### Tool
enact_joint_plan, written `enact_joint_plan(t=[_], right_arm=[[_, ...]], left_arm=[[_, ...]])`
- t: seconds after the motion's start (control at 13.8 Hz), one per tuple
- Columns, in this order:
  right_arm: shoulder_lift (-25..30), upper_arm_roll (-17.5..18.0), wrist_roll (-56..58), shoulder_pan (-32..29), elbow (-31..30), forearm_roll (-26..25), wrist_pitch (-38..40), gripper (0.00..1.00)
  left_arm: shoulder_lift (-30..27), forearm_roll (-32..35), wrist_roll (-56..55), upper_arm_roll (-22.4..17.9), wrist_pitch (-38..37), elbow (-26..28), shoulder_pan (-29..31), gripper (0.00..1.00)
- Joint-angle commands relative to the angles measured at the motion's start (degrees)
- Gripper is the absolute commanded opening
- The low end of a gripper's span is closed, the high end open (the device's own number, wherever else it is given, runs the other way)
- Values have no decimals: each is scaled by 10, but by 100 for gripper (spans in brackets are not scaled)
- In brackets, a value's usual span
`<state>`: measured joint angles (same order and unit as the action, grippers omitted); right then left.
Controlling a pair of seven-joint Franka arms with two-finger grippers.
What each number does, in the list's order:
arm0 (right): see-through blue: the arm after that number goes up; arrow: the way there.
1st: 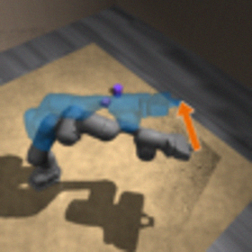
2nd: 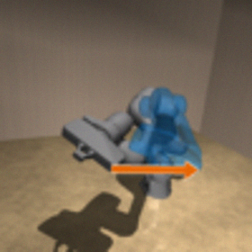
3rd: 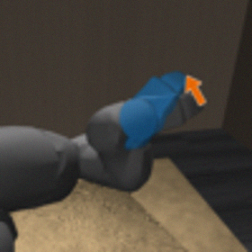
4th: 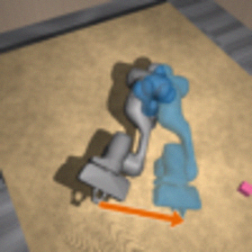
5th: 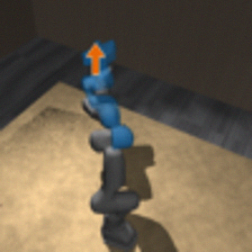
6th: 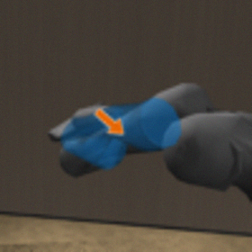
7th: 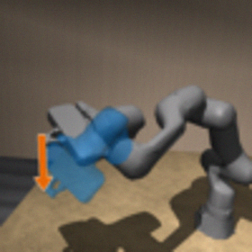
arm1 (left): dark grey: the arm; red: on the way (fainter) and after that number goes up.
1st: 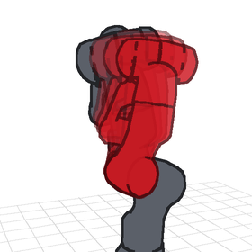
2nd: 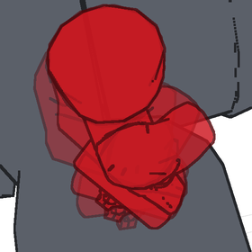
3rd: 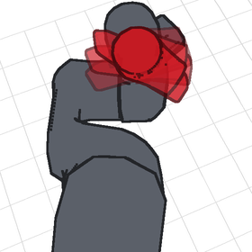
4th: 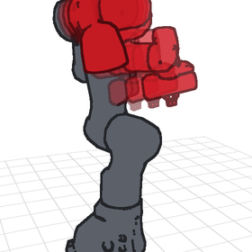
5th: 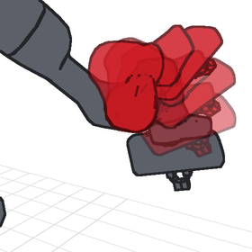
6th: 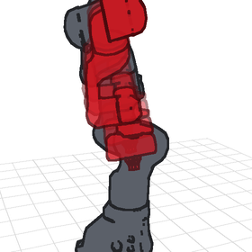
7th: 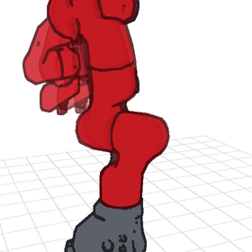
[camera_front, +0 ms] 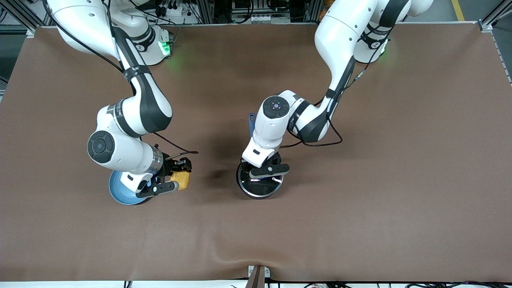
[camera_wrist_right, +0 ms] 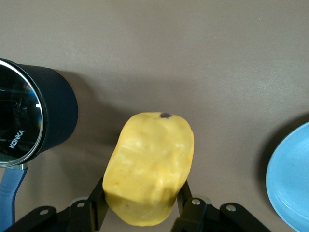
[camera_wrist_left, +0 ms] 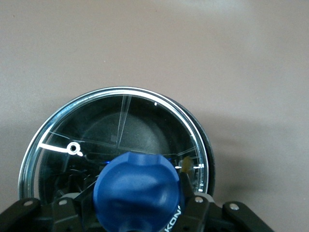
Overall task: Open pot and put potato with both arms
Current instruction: 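Lift the lid with the left gripper while the right gripper carries the potato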
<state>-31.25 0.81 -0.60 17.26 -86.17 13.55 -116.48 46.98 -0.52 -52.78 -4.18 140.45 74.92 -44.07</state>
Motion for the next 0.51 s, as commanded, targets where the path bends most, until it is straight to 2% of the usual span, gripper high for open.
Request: enact_joint_plan(t=[0.0,0.29,0.43], right_arm=[[13,-6,-20,16,2,5,2,3],[6,-7,-117,72,43,-23,1,2],[-8,-7,-146,95,47,-47,-28,1]], left_arm=[[-50,-2,-5,-7,-65,-5,5,0],[-129,-16,27,0,-91,39,59,0],[-163,-34,82,8,-91,91,90,0]])
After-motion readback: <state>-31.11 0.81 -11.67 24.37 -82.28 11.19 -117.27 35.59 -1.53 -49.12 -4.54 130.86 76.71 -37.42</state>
